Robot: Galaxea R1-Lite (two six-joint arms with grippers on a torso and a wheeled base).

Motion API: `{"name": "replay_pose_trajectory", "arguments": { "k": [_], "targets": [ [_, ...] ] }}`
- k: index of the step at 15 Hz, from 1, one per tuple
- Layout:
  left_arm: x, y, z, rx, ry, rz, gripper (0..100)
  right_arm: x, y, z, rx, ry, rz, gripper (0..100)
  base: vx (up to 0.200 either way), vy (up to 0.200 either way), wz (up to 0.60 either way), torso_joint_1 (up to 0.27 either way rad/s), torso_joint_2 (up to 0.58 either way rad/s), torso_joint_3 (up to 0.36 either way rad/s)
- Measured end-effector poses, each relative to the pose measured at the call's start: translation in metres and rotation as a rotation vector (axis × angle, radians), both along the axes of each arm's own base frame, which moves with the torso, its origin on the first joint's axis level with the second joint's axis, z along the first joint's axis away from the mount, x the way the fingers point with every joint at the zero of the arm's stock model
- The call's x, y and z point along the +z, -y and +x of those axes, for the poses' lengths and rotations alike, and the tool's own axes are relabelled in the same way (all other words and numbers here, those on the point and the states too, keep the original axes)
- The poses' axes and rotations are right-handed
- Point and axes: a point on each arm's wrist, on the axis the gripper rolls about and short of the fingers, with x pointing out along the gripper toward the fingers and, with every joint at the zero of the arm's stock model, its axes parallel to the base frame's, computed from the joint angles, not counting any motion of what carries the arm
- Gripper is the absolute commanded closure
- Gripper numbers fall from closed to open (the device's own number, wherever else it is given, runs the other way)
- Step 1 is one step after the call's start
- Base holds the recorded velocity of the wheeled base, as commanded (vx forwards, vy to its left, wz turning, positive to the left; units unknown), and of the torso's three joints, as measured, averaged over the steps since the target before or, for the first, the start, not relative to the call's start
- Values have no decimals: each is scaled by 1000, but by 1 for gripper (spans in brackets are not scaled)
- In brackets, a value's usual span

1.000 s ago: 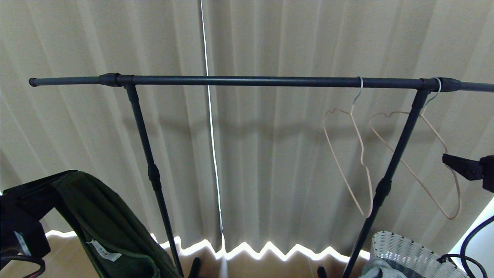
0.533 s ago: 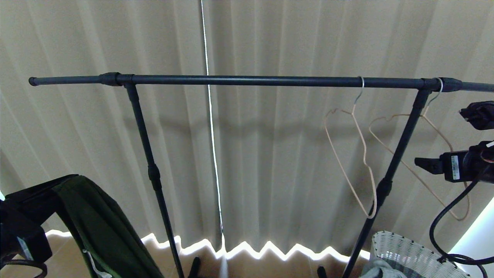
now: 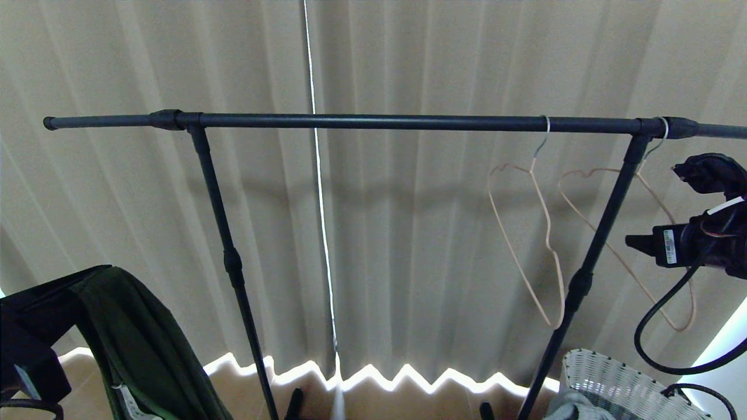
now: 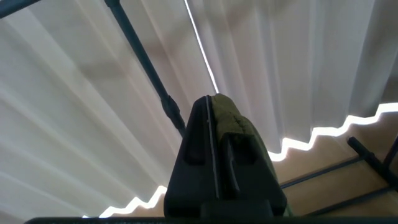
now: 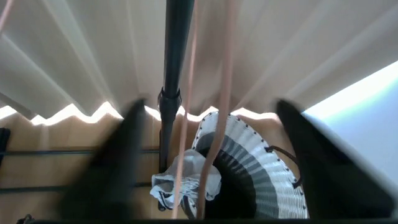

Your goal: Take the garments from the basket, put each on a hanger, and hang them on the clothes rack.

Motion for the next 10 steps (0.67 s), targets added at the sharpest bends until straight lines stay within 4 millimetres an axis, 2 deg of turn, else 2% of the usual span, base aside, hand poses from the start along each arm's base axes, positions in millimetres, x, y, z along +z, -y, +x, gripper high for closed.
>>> {"name": "replay_pose_trajectory", "arguments": {
  "k": [10],
  "targets": [
    [0,0,0,-1,1,2,100,6,8,-4,-33,32,-1,100,0,0,0,0,0,0]
  ]
}}
